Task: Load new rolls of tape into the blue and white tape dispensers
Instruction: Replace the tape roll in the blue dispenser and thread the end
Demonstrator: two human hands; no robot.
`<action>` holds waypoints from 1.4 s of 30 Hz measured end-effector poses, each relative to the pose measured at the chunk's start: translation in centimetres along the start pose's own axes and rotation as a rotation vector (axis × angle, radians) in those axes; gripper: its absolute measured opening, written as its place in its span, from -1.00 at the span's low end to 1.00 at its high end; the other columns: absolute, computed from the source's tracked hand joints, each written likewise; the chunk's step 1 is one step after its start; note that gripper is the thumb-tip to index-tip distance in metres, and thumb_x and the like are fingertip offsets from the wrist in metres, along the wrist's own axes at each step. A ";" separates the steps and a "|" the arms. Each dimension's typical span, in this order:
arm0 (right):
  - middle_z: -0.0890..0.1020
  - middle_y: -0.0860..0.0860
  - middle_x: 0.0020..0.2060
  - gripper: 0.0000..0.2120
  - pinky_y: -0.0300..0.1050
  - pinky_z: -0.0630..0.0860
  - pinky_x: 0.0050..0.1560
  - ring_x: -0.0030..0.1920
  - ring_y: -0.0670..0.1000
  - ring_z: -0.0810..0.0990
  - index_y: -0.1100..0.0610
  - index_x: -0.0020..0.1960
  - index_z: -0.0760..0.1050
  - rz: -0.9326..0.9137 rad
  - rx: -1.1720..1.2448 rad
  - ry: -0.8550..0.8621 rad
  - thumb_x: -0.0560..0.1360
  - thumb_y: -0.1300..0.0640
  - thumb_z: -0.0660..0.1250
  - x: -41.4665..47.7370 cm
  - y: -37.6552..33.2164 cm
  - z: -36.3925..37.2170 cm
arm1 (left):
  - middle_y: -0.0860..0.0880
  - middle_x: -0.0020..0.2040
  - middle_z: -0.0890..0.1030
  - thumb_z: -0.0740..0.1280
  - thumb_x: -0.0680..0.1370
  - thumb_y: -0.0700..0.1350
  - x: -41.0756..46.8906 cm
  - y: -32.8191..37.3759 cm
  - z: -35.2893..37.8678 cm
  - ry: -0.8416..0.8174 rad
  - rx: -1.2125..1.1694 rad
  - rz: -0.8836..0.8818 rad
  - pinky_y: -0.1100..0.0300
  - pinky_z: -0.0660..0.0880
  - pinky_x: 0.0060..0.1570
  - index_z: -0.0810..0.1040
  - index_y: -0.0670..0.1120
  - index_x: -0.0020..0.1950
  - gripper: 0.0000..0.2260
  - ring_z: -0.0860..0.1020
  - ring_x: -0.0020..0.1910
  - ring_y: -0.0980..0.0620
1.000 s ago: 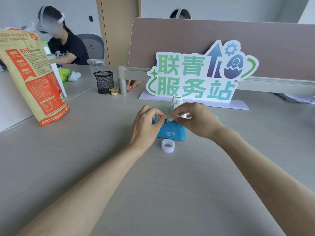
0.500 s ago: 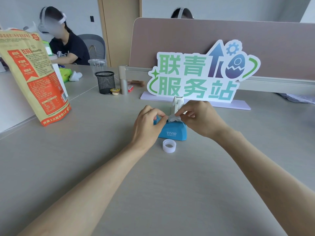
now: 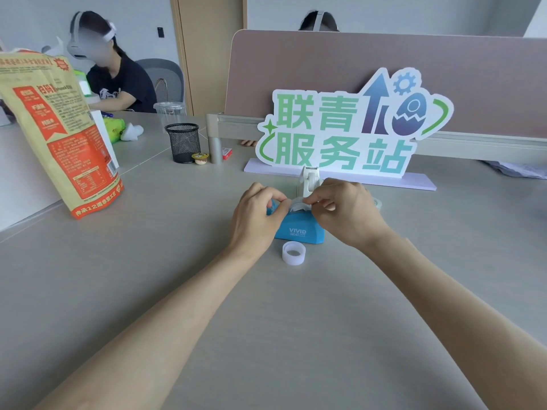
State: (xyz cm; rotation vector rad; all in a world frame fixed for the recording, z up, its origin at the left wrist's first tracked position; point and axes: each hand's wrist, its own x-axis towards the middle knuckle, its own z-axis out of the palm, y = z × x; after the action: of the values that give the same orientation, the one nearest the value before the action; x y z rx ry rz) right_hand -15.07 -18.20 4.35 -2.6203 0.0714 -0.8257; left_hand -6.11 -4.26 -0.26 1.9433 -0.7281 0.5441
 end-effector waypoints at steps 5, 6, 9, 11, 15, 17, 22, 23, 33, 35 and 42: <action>0.63 -0.03 -0.15 -0.77 -0.07 0.52 -0.09 -0.19 -0.02 0.56 0.09 -0.02 0.70 -0.054 0.007 -0.035 0.43 0.27 0.31 0.1 0.2 0.2 | 0.10 -0.22 0.41 0.39 0.50 -0.11 0.0 -0.1 -0.1 -0.021 -0.038 -0.029 0.18 0.41 -0.16 0.60 -0.09 -0.16 -0.93 0.44 -0.21 0.08; 0.61 -0.05 -0.15 -0.77 -0.05 0.53 -0.07 -0.18 -0.04 0.54 0.09 -0.01 0.69 -0.059 0.022 -0.038 0.44 0.26 0.31 0.1 0.4 0.3 | 0.07 -0.20 0.44 0.39 0.50 -0.12 -0.1 -0.2 -0.1 -0.024 -0.045 -0.034 0.19 0.41 -0.15 0.60 -0.09 -0.15 -0.93 0.44 -0.20 0.09; 0.63 -0.02 -0.03 -0.79 -0.04 0.52 0.00 0.02 0.03 0.55 0.09 0.05 0.66 -0.067 0.058 0.027 0.47 0.21 0.32 -0.1 0.8 1.0 | 0.02 -0.16 0.49 0.38 0.51 -0.13 0.0 -0.4 -0.2 -0.030 -0.081 -0.071 0.23 0.40 -0.14 0.61 -0.11 -0.14 -0.93 0.45 -0.21 0.15; 0.60 0.00 0.09 -0.73 -0.16 0.45 0.02 0.14 0.05 0.52 0.10 0.17 0.60 -0.046 0.084 0.065 0.49 0.15 0.33 -0.5 0.9 1.6 | 0.04 -0.17 0.48 0.37 0.51 -0.13 0.0 -0.4 -0.3 -0.031 -0.132 -0.111 0.27 0.39 -0.13 0.61 -0.12 -0.14 -0.92 0.45 -0.21 0.18; 0.52 0.02 0.23 -0.60 -0.19 0.42 0.06 0.16 0.05 0.51 0.11 0.34 0.46 0.009 0.161 0.093 0.52 0.09 0.33 -1.5 1.0 3.2 | -0.05 -0.07 0.57 0.35 0.53 -0.09 0.2 -0.1 -0.8 -0.035 -0.271 -0.256 0.28 0.42 -0.06 0.60 -0.09 -0.12 -0.91 0.51 -0.16 0.11; 0.51 0.03 0.25 -0.57 -0.28 0.34 0.01 0.12 0.03 0.52 0.11 0.38 0.42 0.024 0.176 0.109 0.53 0.06 0.33 -1.8 1.1 3.6 | -0.03 -0.10 0.60 0.33 0.55 -0.07 0.6 0.0 -1.3 -0.045 -0.339 -0.357 0.23 0.43 -0.07 0.59 -0.08 -0.11 -0.89 0.52 -0.16 0.08; 0.53 0.00 0.22 -0.57 -0.30 0.30 0.00 0.13 0.00 0.51 0.07 0.39 0.40 0.019 0.169 0.058 0.55 0.02 0.30 -1.7 1.7 4.0 | 0.01 -0.28 0.51 0.28 0.58 -0.08 0.7 -0.4 -2.5 -0.159 -0.480 -0.603 0.23 0.36 -0.39 0.57 -0.11 -0.08 -0.86 0.41 -0.36 0.11; 0.53 0.00 0.19 -0.58 -0.29 0.31 0.00 0.11 -0.01 0.51 0.07 0.39 0.40 0.015 0.169 0.050 0.55 0.01 0.29 -1.6 1.7 4.0 | 0.00 -0.24 0.52 0.28 0.58 -0.09 0.8 -0.4 -2.8 -0.168 -0.509 -0.622 0.24 0.33 -0.43 0.57 -0.13 -0.06 -0.86 0.40 -0.36 0.11; 0.56 0.02 0.08 -0.58 -0.20 0.36 -0.06 0.05 0.06 0.52 0.09 0.37 0.41 -0.024 0.129 0.025 0.56 -0.04 0.23 -1.6 2.1 4.7 | 0.07 -0.16 0.66 0.36 0.52 -0.09 1.8 -0.7 -5.6 -0.055 -0.546 -0.748 0.38 0.11 -0.60 0.59 -0.06 -0.15 -0.92 0.34 -0.46 0.11; 0.56 0.03 0.10 -0.57 -0.20 0.36 -0.02 0.06 0.05 0.52 0.09 0.40 0.38 -0.019 0.140 0.027 0.57 0.00 0.25 -1.5 2.1 4.7 | 0.07 -0.16 0.66 0.37 0.52 -0.09 2.0 -1.0 -5.9 -0.051 -0.536 -0.763 0.38 0.09 -0.60 0.59 -0.06 -0.16 -0.91 0.33 -0.47 0.11; 0.56 0.02 0.14 -0.57 -0.21 0.37 0.00 0.06 0.02 0.52 0.09 0.41 0.36 -0.008 0.174 0.022 0.57 0.01 0.25 -1.5 2.1 4.6 | 0.11 -0.15 0.63 0.36 0.52 -0.04 1.9 -1.7 -6.9 -0.163 -0.320 -0.691 0.34 0.18 -0.55 0.61 -0.05 -0.10 -0.90 0.35 -0.35 0.07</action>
State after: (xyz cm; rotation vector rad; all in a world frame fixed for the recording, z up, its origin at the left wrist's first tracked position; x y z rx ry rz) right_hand -13.59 -18.27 -0.75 -2.4510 -0.0054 -0.8246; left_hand -4.02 1.99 2.96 1.7949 -0.1848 -0.1485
